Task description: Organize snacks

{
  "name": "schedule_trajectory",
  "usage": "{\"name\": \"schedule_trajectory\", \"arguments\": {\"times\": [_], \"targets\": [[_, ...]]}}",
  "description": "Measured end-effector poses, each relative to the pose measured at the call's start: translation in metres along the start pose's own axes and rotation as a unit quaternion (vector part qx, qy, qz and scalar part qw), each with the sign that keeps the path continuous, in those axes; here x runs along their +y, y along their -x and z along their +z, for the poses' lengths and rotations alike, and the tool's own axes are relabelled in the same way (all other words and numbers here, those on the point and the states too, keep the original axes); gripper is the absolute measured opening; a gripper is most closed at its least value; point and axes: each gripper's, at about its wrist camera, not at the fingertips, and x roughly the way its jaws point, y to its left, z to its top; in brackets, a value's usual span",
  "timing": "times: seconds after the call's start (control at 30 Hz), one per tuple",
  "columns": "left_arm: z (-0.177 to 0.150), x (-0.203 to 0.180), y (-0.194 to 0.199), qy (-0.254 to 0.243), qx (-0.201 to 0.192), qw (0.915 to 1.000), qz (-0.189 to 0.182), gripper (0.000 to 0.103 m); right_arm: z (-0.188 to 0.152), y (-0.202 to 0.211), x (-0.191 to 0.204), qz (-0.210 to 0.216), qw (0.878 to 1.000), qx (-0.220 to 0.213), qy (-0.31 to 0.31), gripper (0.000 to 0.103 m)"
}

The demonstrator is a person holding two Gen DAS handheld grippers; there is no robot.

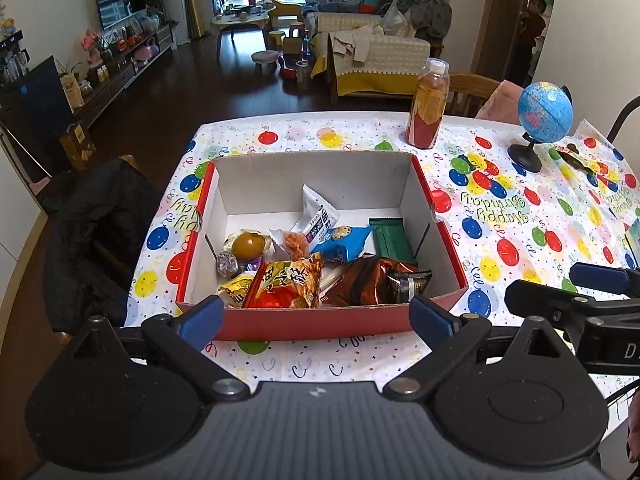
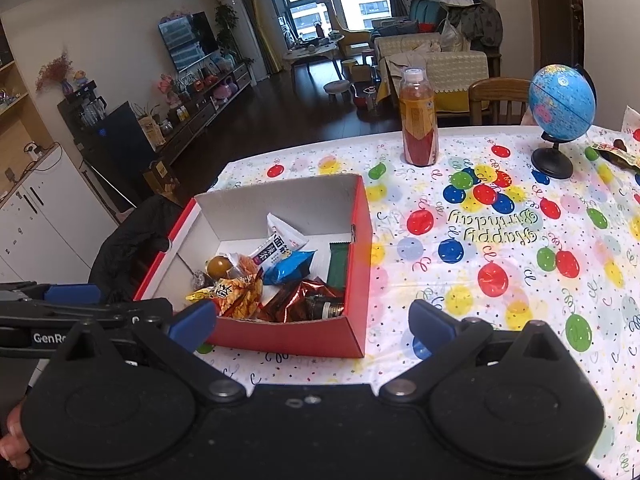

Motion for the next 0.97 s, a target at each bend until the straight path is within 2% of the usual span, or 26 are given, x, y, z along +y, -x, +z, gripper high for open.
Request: {"name": "schedule_trajectory", "arguments": {"times": [0.97], "targets": [[-0.0010,-0.0066,0.0041,0.002,-0.001,1.0000,0.003,0.100,-0.0018,-0.0006,-0.0061,0.006,1.000,0.005,-0.007,0.103]]}}
